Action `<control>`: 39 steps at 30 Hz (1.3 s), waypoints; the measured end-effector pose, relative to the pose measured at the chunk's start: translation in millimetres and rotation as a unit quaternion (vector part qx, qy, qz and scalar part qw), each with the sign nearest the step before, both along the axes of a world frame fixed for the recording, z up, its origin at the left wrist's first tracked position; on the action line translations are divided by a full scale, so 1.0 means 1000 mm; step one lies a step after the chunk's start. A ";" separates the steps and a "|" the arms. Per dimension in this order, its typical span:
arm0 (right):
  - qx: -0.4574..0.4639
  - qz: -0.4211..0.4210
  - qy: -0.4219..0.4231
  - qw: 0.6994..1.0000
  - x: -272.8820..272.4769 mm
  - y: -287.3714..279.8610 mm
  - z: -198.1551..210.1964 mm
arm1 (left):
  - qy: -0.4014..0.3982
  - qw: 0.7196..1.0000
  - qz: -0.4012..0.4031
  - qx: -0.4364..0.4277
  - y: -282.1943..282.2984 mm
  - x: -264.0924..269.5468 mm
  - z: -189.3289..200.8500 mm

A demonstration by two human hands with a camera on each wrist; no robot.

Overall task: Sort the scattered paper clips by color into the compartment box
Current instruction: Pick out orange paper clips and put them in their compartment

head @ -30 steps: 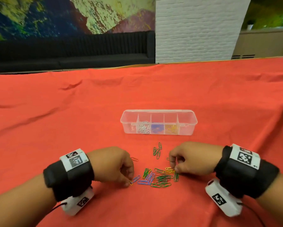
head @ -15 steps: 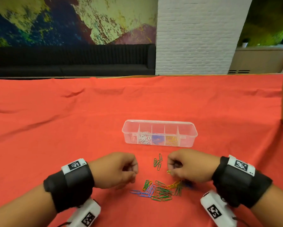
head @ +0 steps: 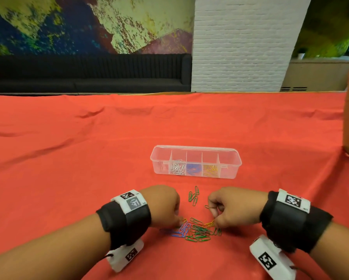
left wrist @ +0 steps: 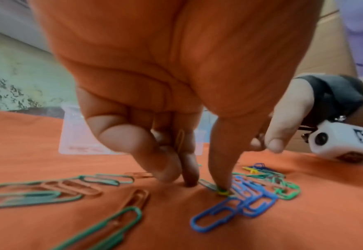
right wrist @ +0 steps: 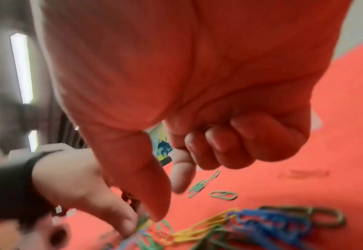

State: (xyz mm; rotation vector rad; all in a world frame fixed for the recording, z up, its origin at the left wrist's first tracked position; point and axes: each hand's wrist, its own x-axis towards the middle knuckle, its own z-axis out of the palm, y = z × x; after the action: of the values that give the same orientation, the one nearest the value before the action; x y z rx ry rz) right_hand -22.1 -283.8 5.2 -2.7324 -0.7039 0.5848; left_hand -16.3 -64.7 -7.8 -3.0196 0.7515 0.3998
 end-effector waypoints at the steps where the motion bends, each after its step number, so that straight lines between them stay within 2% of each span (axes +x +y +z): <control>1: -0.020 0.002 -0.024 0.999 0.001 0.001 -0.001 | 0.009 1.000 0.006 -0.002 0.000 -0.001 0.001; 4: -0.063 -0.002 -0.052 0.997 0.005 0.005 -0.007 | 0.071 0.996 0.037 -0.045 0.006 0.001 0.002; 8: -0.048 0.006 -0.021 0.999 0.006 0.007 -0.013 | 0.106 0.987 0.060 -0.105 0.020 0.011 0.005; 11: -0.025 0.007 -0.017 1.000 0.006 0.003 -0.011 | 0.061 0.994 0.053 -0.075 0.026 0.015 0.007; 15: 0.077 -0.050 0.072 0.993 0.013 -0.006 -0.005 | -0.078 0.996 0.018 -0.043 0.024 0.010 0.007; 18: 0.226 -0.165 0.181 0.943 0.016 -0.009 -0.008 | -0.060 0.997 -0.011 -0.043 0.015 0.004 0.006; 21: 0.309 -0.206 0.241 0.897 0.016 -0.012 -0.010 | -0.047 0.998 -0.028 0.009 0.007 -0.003 0.003; 23: 0.307 -0.193 0.244 0.899 0.014 -0.013 -0.010 | -0.053 0.998 -0.035 0.031 0.005 -0.005 0.000; 27: 0.238 -0.156 0.225 0.932 0.012 -0.011 -0.011 | -0.044 0.997 -0.044 0.039 0.006 -0.006 0.001; 29: 0.213 -0.137 0.244 0.936 0.008 -0.007 -0.010 | -0.016 0.999 -0.040 0.017 0.010 -0.005 0.004; 31: 0.208 -0.128 0.256 0.935 0.006 -0.005 -0.009 | 0.041 0.998 -0.016 -0.051 0.016 -0.002 0.007; 33: 0.197 -0.112 0.236 0.945 0.006 -0.004 -0.009 | 0.106 0.981 0.028 -0.157 0.024 0.005 0.010; 34: 0.171 -0.092 0.203 0.960 0.007 -0.003 -0.009 | 0.151 0.962 0.058 -0.220 0.028 0.008 0.011; 36: 0.065 -0.045 0.091 0.993 0.009 -0.002 -0.008 | 0.238 0.901 0.120 -0.341 0.034 0.014 0.013; 37: 0.010 -0.027 0.033 0.999 0.009 -0.001 -0.008 | 0.267 0.870 0.145 -0.389 0.036 0.017 0.013; 39: -0.040 0.001 -0.030 0.999 0.007 0.005 -0.009 | 0.299 0.810 0.183 -0.471 0.039 0.023 0.013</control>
State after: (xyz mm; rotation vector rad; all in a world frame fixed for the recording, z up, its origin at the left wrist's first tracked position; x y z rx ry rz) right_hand -15.0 -279.0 -3.4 -2.8337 -0.7117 0.5438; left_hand 6.5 -26.1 5.6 -4.0330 0.4030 1.4271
